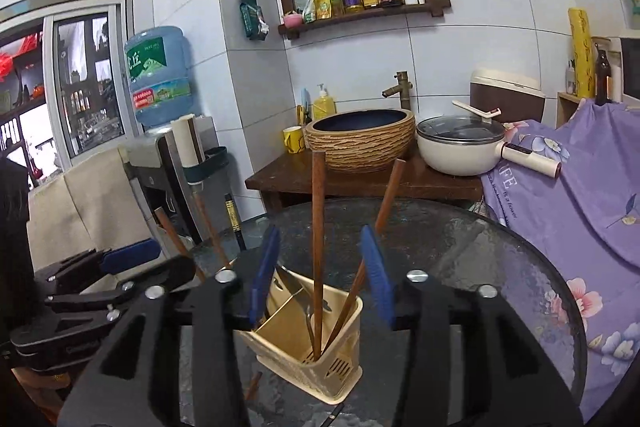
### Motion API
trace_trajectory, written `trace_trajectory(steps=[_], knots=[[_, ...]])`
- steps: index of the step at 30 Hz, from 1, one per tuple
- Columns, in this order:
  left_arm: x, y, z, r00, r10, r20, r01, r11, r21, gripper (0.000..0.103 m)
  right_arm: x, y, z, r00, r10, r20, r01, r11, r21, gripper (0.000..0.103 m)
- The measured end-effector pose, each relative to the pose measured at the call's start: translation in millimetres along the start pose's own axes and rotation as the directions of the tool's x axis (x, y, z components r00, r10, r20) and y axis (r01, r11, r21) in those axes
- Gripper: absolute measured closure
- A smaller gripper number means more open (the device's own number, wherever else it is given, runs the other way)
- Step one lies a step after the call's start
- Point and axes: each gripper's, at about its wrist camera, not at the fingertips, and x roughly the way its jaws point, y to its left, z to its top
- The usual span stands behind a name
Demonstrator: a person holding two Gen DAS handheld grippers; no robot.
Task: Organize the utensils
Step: 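Lower both chopsticks into the holder and open both tools, then move both tools back down toward the remaining utensils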
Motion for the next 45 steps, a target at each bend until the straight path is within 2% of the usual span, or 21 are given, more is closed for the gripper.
trace_trajectory(steps=[2, 5, 8, 11, 17, 21, 23, 27, 37, 44, 45], knots=[[-5.2, 2.0, -10.4, 1.0, 0.01, -0.007, -0.01, 1.0, 0.005, 0.024, -7.1, -0.4, -7.0, 1.0, -0.003, -0.007, 0.003, 1.0, 0.011, 0.057], [-9.2, 7.9, -32.7, 0.998, 0.038, -0.047, -0.038, 0.999, 0.008, 0.019, -14.9, 2.5, -21.9, 0.999, -0.006, -0.043, 0.007, 1.0, 0.012, 0.056], [-9.3, 16.7, -61.5, 0.991, 0.066, -0.113, -0.067, 0.998, -0.002, 0.018, -20.7, 10.2, -41.5, 0.996, -0.026, -0.086, 0.023, 0.999, -0.032, 0.051], [-6.9, 23.6, -88.8, 0.98, 0.082, -0.182, -0.087, 0.996, -0.017, 0.019, -22.0, 17.8, -66.9, 0.987, -0.081, -0.141, 0.069, 0.994, -0.087, 0.051], [-2.1, 27.7, -136.1, 0.945, 0.081, -0.316, -0.089, 0.996, -0.011, 0.027, -10.0, 21.2, -124.0, 0.944, -0.116, -0.308, 0.085, 0.99, -0.112, 0.051], [-1.0, 23.1, -157.4, 0.929, 0.089, -0.358, -0.092, 0.996, 0.008, 0.034, -3.7, 13.6, -153.9, 0.913, -0.134, -0.385, 0.112, 0.991, -0.078, 0.051], [2.9, 20.1, -167.3, 0.919, 0.098, -0.383, -0.096, 0.995, 0.025, 0.037, -2.9, 8.9, -164.6, 0.904, -0.128, -0.408, 0.115, 0.992, -0.057, 0.051], [10.9, 18.6, -175.7, 0.908, 0.085, -0.41, -0.085, 0.996, 0.018, 0.038, -5.5, 3.9, -178.2, 0.894, -0.127, -0.431, 0.122, 0.992, -0.038, 0.051], [22.1, 8.0, -179.9, 0.903, 0.091, -0.421, -0.086, 0.996, 0.033, 0.046, -6.3, 4.3, -183.9, 0.885, -0.131, -0.446, 0.13, 0.991, -0.033, 0.051], [24.9, 8.0, -178.0, 0.906, 0.098, -0.413, -0.092, 0.995, 0.034, 0.068, 0.8, 5.3, -184.2, 0.875, -0.14, -0.463, 0.139, 0.99, -0.038, 0.051], [24.7, 8.6, -177.8, 0.906, 0.097, -0.413, -0.092, 0.995, 0.032, 0.068, 2.7, 4.8, -184.1, 0.872, -0.145, -0.467, 0.145, 0.989, -0.037, 0.051]])
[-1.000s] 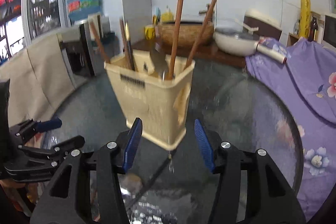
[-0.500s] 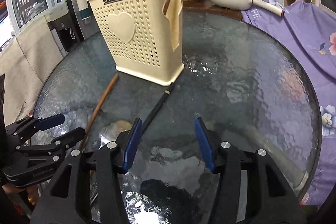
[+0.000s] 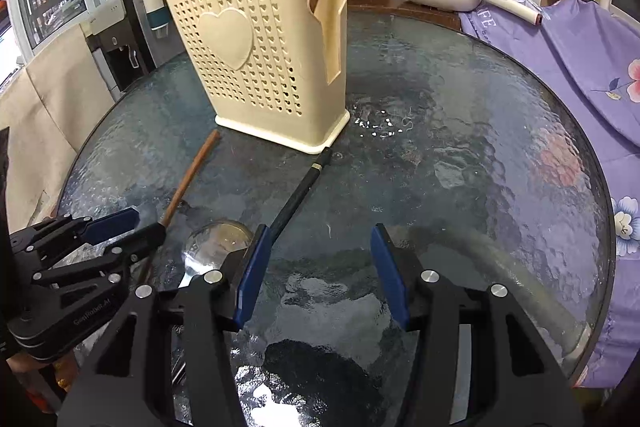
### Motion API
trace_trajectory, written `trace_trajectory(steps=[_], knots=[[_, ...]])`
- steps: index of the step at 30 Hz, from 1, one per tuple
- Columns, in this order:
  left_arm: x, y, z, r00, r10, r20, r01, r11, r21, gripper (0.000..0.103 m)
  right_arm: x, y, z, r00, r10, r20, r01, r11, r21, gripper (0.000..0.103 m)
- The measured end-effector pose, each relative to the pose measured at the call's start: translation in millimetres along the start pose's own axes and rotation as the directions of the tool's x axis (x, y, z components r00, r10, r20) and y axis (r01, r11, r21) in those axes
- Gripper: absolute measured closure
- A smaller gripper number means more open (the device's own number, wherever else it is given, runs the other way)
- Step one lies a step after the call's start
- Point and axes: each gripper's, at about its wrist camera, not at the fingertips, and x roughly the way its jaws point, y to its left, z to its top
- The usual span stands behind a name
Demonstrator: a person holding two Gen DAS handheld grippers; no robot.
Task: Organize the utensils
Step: 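Move both tools back down toward the remaining utensils, then grasp a silver spoon with the left tool while the right tool grasps the black chopstick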
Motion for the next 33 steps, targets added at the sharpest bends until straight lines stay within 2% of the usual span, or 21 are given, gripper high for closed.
trace_trajectory(steps=[7, 12, 15, 18, 20, 23, 30, 33], knots=[[-9.2, 13.7, 1.0, 1.0, -0.018, 0.024, 0.019, 0.999, -0.046, 0.068, 20.6, -4.1, 12.4, 0.999, 0.003, -0.051, 0.0, 0.998, 0.058, 0.052], [-14.6, 22.5, 1.7, 0.999, -0.012, 0.038, 0.014, 0.998, -0.066, 0.068, 37.6, 16.5, 24.9, 0.997, -0.022, -0.079, 0.024, 0.999, 0.024, 0.053], [-12.1, 27.6, 0.2, 1.0, -0.011, 0.028, 0.013, 0.997, -0.074, 0.068, 45.4, 23.4, 30.2, 0.995, -0.066, -0.078, 0.067, 0.998, 0.005, 0.06], [-9.0, 31.0, -2.4, 1.0, -0.015, 0.02, 0.017, 0.996, -0.085, 0.068, 49.1, 25.6, 34.1, 0.994, -0.07, -0.082, 0.07, 0.998, 0.0, 0.064], [-8.2, 33.6, -4.1, 1.0, -0.018, 0.017, 0.02, 0.996, -0.09, 0.068, 50.7, 30.1, 34.7, 0.992, -0.101, -0.081, 0.098, 0.994, -0.039, 0.073], [-6.0, 34.7, -3.4, 1.0, -0.018, 0.014, 0.02, 0.996, -0.091, 0.068, 50.3, 32.6, 34.8, 0.993, -0.085, -0.084, 0.08, 0.995, -0.063, 0.085], [-5.3, 36.8, -2.9, 1.0, -0.03, 0.01, 0.03, 0.995, -0.094, 0.068, 43.9, 34.9, 27.7, 0.992, 0.009, -0.126, -0.029, 0.986, -0.162, 0.093], [-6.1, 39.3, -3.2, 0.999, -0.033, 0.009, 0.034, 0.995, -0.098, 0.068, 40.3, 34.8, 23.5, 0.988, 0.019, -0.152, -0.05, 0.978, -0.203, 0.095]])
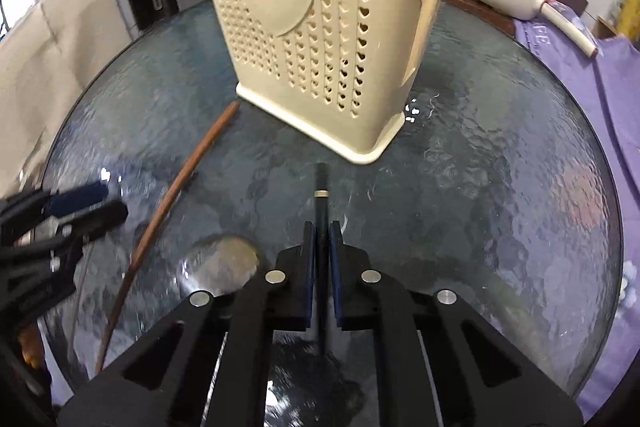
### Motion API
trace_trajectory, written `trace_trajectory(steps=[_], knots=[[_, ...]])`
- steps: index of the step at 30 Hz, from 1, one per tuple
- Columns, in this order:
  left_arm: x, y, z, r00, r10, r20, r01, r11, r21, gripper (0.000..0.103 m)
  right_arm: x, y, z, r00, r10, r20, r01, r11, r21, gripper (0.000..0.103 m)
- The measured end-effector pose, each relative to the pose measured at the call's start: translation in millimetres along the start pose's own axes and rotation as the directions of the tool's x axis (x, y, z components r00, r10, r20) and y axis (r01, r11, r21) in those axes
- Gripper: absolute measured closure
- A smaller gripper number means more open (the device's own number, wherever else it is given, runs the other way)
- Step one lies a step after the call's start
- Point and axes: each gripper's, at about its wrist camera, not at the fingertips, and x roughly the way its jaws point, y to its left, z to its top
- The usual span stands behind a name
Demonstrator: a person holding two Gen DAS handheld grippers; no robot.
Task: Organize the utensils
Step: 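Grasp a silver spoon with the left tool while the right tool grasps the black chopstick, then lift the spoon and black chopstick and carry them above the holder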
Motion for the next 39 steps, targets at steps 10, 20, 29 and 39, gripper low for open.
trace_trajectory(steps=[10, 20, 29, 39], knots=[[-2.1, -5.5, 2.1, 1.0, -0.004, 0.012, 0.004, 1.0, 0.016, 0.068, -4.2, 5.2, -5.0, 1.0, -0.007, -0.007, 0.007, 1.0, -0.005, 0.095], [-28.1, -7.1, 11.1, 0.994, -0.031, 0.101, 0.028, 0.999, 0.024, 0.068, -41.5, -8.1, 0.7, 0.985, 0.075, 0.156, -0.083, 0.996, 0.041, 0.095], [-66.6, -10.4, 25.8, 0.977, -0.07, 0.201, 0.061, 0.997, 0.054, 0.068, -114.0, -39.9, 2.3, 0.911, 0.244, 0.332, -0.284, 0.956, 0.077, 0.095], [-97.1, -23.2, 45.4, 0.953, -0.141, 0.269, 0.118, 0.988, 0.1, 0.068, -177.3, -56.0, -4.4, 0.858, 0.272, 0.436, -0.32, 0.947, 0.04, 0.095]])
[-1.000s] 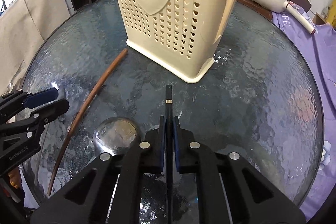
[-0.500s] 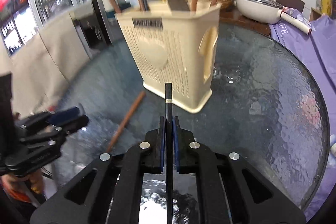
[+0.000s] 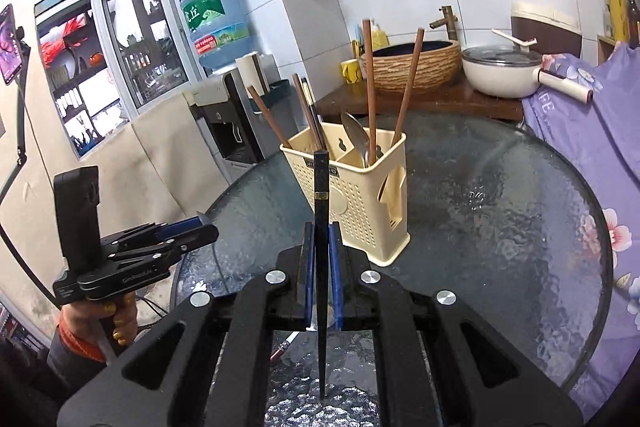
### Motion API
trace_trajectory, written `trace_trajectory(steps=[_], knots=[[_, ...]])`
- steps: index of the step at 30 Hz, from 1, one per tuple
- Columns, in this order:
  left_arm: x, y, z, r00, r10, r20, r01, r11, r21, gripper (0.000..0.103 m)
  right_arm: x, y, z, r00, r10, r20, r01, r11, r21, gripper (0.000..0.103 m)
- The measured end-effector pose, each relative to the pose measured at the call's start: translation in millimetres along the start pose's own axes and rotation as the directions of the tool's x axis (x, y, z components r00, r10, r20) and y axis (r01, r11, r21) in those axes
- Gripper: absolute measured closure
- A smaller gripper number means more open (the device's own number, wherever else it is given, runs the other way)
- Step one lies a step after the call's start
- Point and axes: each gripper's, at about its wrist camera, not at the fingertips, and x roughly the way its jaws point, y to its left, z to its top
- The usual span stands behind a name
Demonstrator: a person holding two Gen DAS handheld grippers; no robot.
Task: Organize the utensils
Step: 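Lift the spoon and black chopstick and carry them above the holder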
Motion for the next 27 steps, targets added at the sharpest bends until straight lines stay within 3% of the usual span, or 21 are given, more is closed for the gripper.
trace_trajectory(steps=[13, 20, 27], knots=[[-5.1, -3.8, 23.0, 0.999, -0.04, 0.027, 0.04, 0.999, 0.006, 0.068, -14.1, 17.2, 22.6, 0.999, -0.008, 0.043, 0.01, 0.999, -0.041, 0.095], [-13.2, -6.5, 85.1, 0.989, -0.054, 0.14, 0.055, 0.998, -0.008, 0.068, -25.1, 32.5, 76.6, 0.993, -0.005, 0.118, 0.014, 0.997, -0.075, 0.095], [-13.2, -15.1, 159.2, 0.961, -0.021, 0.275, 0.034, 0.999, -0.042, 0.068, -39.0, 44.5, 150.3, 0.961, -0.049, 0.273, 0.074, 0.994, -0.084, 0.095]])
